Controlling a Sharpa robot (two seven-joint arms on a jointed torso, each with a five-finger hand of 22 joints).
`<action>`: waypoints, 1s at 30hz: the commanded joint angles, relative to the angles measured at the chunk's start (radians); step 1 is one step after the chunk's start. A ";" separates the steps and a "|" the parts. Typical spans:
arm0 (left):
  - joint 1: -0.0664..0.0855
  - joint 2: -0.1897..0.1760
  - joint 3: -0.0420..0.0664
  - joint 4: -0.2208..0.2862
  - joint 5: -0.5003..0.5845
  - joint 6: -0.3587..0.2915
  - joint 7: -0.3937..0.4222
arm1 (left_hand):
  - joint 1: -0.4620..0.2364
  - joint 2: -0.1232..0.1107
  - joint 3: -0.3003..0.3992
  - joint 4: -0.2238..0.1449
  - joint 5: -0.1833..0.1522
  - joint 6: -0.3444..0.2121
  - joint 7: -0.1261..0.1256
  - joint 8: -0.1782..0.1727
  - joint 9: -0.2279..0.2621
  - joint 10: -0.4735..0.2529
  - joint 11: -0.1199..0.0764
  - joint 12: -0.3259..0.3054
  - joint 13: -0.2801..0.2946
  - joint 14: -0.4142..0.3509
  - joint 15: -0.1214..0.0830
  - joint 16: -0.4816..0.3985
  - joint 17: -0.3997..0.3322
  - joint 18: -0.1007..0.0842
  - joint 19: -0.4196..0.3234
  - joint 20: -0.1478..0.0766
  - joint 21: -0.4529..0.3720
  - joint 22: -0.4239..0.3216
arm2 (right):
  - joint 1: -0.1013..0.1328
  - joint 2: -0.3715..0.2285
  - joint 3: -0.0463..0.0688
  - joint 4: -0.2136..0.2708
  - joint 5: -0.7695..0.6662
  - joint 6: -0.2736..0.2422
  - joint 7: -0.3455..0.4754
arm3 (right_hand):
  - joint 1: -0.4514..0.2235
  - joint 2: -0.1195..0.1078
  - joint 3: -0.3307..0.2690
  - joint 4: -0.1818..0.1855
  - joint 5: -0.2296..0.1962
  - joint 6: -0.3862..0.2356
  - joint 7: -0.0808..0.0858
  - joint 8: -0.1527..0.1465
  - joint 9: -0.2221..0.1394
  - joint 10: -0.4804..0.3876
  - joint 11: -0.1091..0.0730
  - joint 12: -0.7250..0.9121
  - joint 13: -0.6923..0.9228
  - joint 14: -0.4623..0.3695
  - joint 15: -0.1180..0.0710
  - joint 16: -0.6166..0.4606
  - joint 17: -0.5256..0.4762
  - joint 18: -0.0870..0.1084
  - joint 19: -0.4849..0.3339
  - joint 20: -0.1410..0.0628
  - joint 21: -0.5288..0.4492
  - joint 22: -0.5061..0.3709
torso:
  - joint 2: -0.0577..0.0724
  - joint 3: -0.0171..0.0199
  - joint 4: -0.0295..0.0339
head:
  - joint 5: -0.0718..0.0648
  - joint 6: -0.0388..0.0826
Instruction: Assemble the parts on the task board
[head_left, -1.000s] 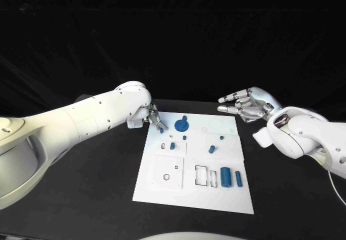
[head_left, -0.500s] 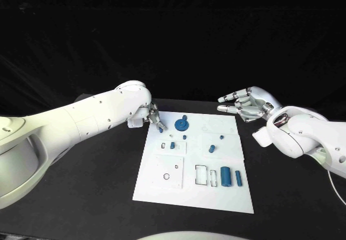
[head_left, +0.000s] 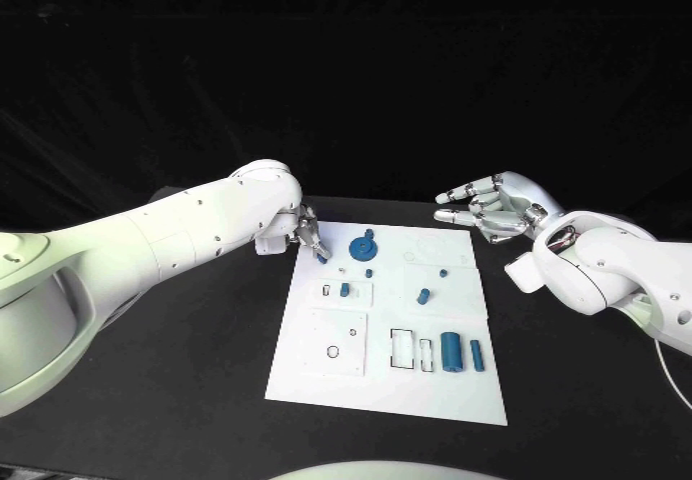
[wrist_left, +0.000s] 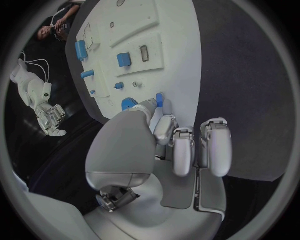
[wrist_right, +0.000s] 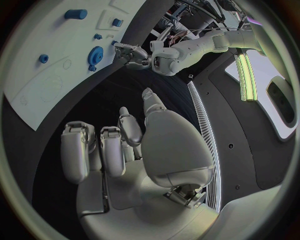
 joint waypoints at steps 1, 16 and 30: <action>0.000 -0.006 0.000 0.011 0.020 -0.023 0.020 | -0.019 -0.019 0.166 -0.148 -0.003 0.003 0.004 0.006 0.006 0.002 0.005 0.001 0.000 0.104 0.005 0.003 0.263 0.001 0.070 0.005 -0.005 0.175 | -0.001 0.000 0.000 0.001 -0.003 0.014 0.008 | 0.001 0.011 -0.007 0.000 0.001 0.004 -0.002 0.004 0.001 -0.005 -0.003 -0.003 -0.002 0.080 -0.006 -0.003 0.165 0.007 -0.007 0.001 -0.006 0.000 | -0.001 0.0001 0.0003 | 0.000 0.000; 0.001 -0.106 -0.001 0.187 0.090 -0.173 0.006 | -0.061 -0.050 0.234 -0.181 0.015 0.014 0.000 0.023 0.024 0.018 0.001 0.019 0.018 0.104 0.003 0.003 0.263 0.000 0.073 0.002 0.000 0.182 | -0.001 -0.002 0.000 0.000 -0.003 0.014 0.007 | 0.002 0.013 -0.008 0.000 0.001 0.005 -0.002 0.004 0.002 -0.004 -0.003 -0.002 -0.001 0.079 -0.006 -0.003 0.164 0.007 -0.007 0.001 -0.006 -0.001 | -0.001 0.0016 0.0012 | 0.009 0.003; -0.039 -0.222 -0.024 0.403 0.069 -0.371 -0.048 | -0.092 -0.067 0.268 -0.199 0.051 0.026 -0.006 0.033 0.033 0.033 -0.004 0.033 0.031 0.104 -0.001 0.003 0.263 -0.004 0.079 -0.002 0.010 0.194 | -0.002 -0.003 -0.002 -0.003 -0.001 0.014 0.006 | 0.002 0.013 -0.008 0.000 0.001 0.005 -0.002 0.004 0.002 -0.004 -0.003 -0.002 -0.001 0.079 -0.006 -0.003 0.164 0.007 -0.007 0.001 -0.006 -0.001 | -0.003 0.0012 0.0051 | 0.012 -0.005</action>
